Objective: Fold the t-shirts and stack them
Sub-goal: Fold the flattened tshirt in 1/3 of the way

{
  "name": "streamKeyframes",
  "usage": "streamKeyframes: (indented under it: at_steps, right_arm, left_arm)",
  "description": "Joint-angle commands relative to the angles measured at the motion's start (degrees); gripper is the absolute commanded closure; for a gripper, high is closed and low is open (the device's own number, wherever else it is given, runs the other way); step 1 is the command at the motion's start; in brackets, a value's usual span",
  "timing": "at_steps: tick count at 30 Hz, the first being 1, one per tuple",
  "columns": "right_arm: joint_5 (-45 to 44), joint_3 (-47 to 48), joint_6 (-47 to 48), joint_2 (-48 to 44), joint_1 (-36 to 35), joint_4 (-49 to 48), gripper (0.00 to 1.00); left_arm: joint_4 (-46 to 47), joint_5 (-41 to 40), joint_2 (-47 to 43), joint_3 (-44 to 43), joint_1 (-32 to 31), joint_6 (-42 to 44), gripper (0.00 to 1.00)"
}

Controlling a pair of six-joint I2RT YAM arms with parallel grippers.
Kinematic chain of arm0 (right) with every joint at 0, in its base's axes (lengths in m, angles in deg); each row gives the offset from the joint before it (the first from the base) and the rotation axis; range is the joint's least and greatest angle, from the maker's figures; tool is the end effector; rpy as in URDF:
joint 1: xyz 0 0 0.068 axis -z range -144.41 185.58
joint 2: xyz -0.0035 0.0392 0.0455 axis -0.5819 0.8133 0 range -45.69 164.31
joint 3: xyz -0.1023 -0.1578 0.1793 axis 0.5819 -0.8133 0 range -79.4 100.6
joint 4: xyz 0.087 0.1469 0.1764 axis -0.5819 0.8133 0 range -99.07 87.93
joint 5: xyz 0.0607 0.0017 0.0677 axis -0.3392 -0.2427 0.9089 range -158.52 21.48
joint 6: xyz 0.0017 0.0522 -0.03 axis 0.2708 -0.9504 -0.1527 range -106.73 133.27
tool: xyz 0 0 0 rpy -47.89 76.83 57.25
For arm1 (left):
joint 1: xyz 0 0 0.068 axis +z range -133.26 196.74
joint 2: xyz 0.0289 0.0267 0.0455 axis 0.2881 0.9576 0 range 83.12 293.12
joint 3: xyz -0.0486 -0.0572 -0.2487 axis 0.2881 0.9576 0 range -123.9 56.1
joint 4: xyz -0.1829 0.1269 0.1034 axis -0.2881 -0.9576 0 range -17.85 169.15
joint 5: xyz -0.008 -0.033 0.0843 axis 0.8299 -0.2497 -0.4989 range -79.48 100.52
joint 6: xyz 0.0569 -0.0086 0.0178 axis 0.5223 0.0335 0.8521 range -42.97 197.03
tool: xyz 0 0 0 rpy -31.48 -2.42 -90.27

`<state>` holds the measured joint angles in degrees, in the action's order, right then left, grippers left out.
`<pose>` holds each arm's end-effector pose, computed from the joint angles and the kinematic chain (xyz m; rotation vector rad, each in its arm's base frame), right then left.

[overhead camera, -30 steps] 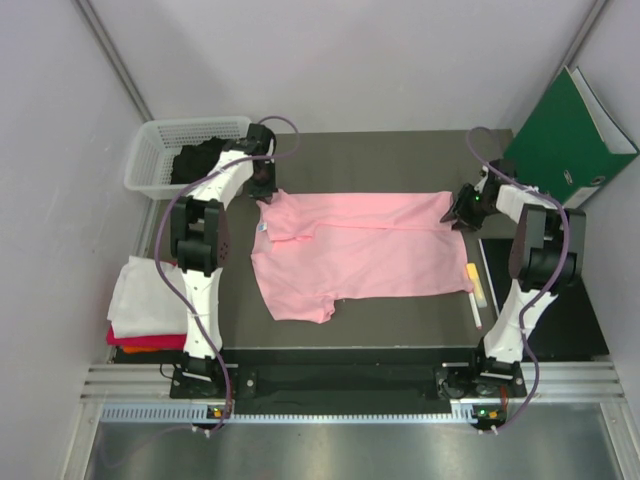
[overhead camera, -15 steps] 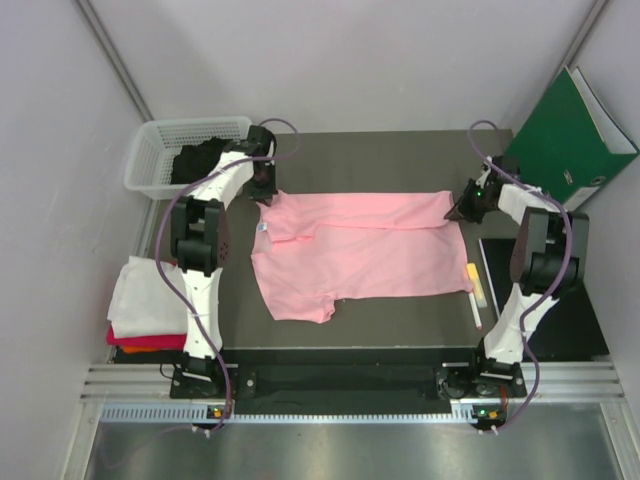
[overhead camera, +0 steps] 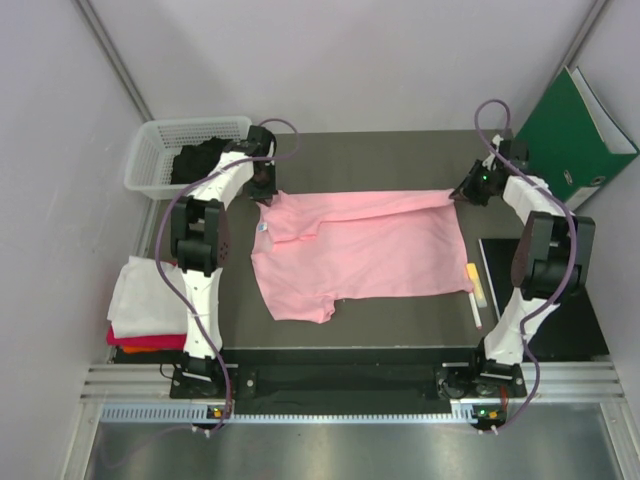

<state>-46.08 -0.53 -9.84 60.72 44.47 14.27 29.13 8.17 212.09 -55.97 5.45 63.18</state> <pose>0.3912 -0.0440 0.2124 0.5093 2.4022 0.5898 0.4509 -0.0881 0.1903 -0.0725 2.7378 -0.0668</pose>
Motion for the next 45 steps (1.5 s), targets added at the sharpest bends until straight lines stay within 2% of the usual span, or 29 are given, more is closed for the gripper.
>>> streamKeyframes:
  at_steps: [1,9,10,12,14,18,20,24,25,27,31,33,39,45]
  right_arm:
    - [-3.36,3.39,1.49,4.93,1.05,-1.71,0.94]
    - [-6.97,8.39,2.81,13.02,1.49,-0.75,0.92]
    - [-7.14,8.75,2.81,14.25,1.49,-0.74,0.92]
    - [-7.23,9.63,2.46,15.05,1.49,-0.92,0.91]
    - [-7.23,9.99,2.02,15.67,1.49,-1.45,0.91]
    - [-7.41,10.95,2.11,16.55,1.49,-1.01,0.9]
    - [-7.41,10.95,2.19,16.72,1.49,-0.92,0.89]
    - [-6.97,10.78,2.11,17.16,1.49,-1.18,0.89]
    - [-7.05,10.69,1.76,17.16,1.49,-1.27,0.89]
    - [-6.7,10.6,1.58,17.16,1.49,-1.53,0.88]
    - [-6.44,10.87,1.67,17.34,1.49,-1.36,0.88]
    - [-6.26,10.95,1.58,17.6,1.49,-1.36,0.87]
    - [-5.91,10.08,1.49,17.34,1.49,-1.71,0.87]
    - [-5.91,9.81,1.58,17.34,1.49,-1.89,0.86]
  left_arm:
    - [-0.25,0.68,-2.67,-0.08,0.3,-0.3,1.0]
    - [-1.92,0.5,-4.77,0.01,0.3,-0.13,0.98]
    - [-2.36,0.33,-5.3,0.18,0.3,-0.13,0.53]
    - [-2.98,-0.28,-7.75,0.62,0.3,-1.27,0.23]
    - [-2.28,-0.46,-10.21,2.99,0.3,-2.23,0.02]
    - [0.88,2.08,-18.81,9.75,0.3,-4.34,0.03]
    - [3.25,5.77,-21.38,15.02,0.3,-6.0,0.09]
    - [9.49,14.73,-26.82,25.13,0.22,-10.14,0.5]
    - [10.72,17.09,-27.1,28.71,0.21,-10.93,0.52]
    - [12.92,18.34,-27.36,31.46,0.13,-12.87,0.52]
    - [16.35,19.93,-27.37,36.91,-0.31,-14.63,0.38]
    - [17.67,19.93,-26.58,37.71,-0.49,-15.33,0.35]
    - [20.22,19.14,-23.33,37.46,-0.75,-15.77,0.43]
    - [19.96,19.14,-17.7,33.77,-1.01,-15.16,0.44]
